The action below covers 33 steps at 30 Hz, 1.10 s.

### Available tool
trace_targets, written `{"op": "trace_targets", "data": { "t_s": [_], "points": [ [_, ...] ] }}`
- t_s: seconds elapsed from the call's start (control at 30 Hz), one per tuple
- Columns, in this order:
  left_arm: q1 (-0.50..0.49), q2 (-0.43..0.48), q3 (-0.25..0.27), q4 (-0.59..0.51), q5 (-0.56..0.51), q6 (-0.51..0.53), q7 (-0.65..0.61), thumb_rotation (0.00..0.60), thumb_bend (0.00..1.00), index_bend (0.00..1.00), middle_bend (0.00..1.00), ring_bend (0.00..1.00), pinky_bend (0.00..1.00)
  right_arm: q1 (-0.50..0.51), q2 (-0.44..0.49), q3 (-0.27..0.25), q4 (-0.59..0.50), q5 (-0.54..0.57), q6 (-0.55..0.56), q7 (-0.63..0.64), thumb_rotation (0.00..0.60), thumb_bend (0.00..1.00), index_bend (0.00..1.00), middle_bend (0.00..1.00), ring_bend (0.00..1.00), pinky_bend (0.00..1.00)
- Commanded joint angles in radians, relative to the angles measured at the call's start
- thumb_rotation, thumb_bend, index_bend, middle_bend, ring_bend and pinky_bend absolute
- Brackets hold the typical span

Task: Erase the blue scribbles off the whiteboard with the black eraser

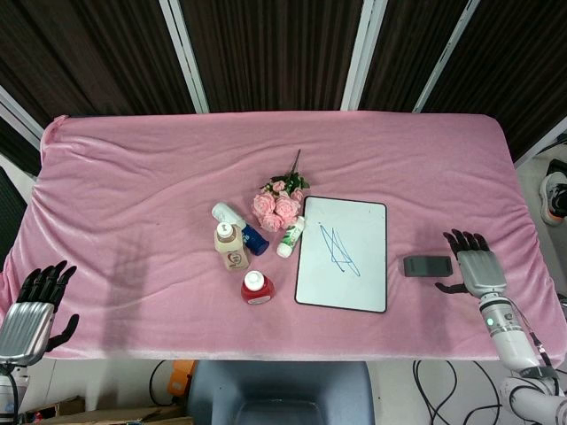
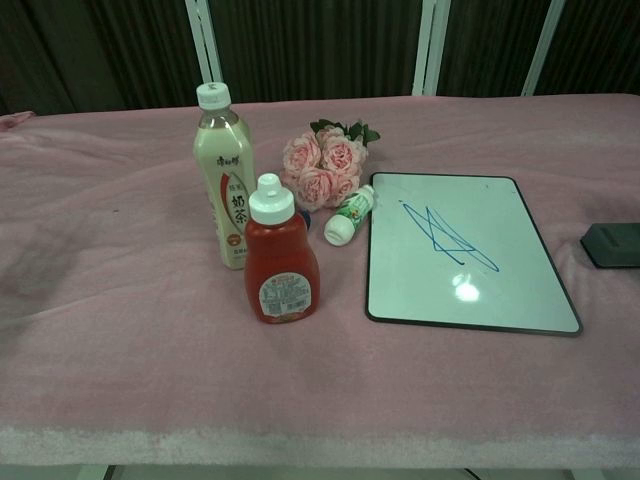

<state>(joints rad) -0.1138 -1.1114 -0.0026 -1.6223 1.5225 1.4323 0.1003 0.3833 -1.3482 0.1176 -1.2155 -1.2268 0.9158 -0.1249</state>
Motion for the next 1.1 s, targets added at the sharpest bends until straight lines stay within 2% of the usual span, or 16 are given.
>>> {"op": "trace_targets", "data": {
  "t_s": [0.03,0.4,0.57,0.87,0.97,1.1],
  "points": [
    [0.0,0.0,0.001,0.0,0.001,-0.001,0.0,0.6,0.4,0.0,0.0,0.0,0.0,0.009,-0.007,-0.007,0.008,-0.016,-0.007,0.016,0.6,0.34,0.23,0.19,0.06,0.09],
    [0.008,0.005,0.004,-0.002,0.011,0.018,-0.011,0.6,0.4,0.0,0.0,0.0,0.0,0.054,-0.065,-0.022,0.057,-0.051,-0.034,0.027,0.6,0.4,0.4,0.29,0.19,0.26],
    [0.01,0.007,0.004,-0.001,0.016,0.025,-0.018,0.6,0.4,0.0,0.0,0.0,0.0,0.054,-0.098,-0.018,0.078,-0.047,-0.005,0.006,0.6,0.4,0.53,0.37,0.34,0.36],
    [0.012,0.01,0.005,0.0,0.024,0.03,-0.029,0.6,0.4,0.0,0.0,0.0,0.0,0.047,-0.101,-0.009,0.081,-0.007,0.012,-0.034,0.6,0.4,0.54,0.38,0.35,0.38],
    [0.012,0.009,0.007,0.001,0.026,0.03,-0.027,0.6,0.4,0.0,0.0,0.0,0.0,0.048,-0.103,-0.006,0.087,0.001,0.014,-0.038,0.6,0.4,0.58,0.41,0.38,0.4],
    [0.012,0.009,0.006,0.0,0.025,0.029,-0.025,0.6,0.4,0.0,0.0,0.0,0.0,0.048,-0.126,-0.001,0.115,0.0,0.04,-0.052,0.6,0.42,0.71,0.52,0.52,0.55]
  ]
}}
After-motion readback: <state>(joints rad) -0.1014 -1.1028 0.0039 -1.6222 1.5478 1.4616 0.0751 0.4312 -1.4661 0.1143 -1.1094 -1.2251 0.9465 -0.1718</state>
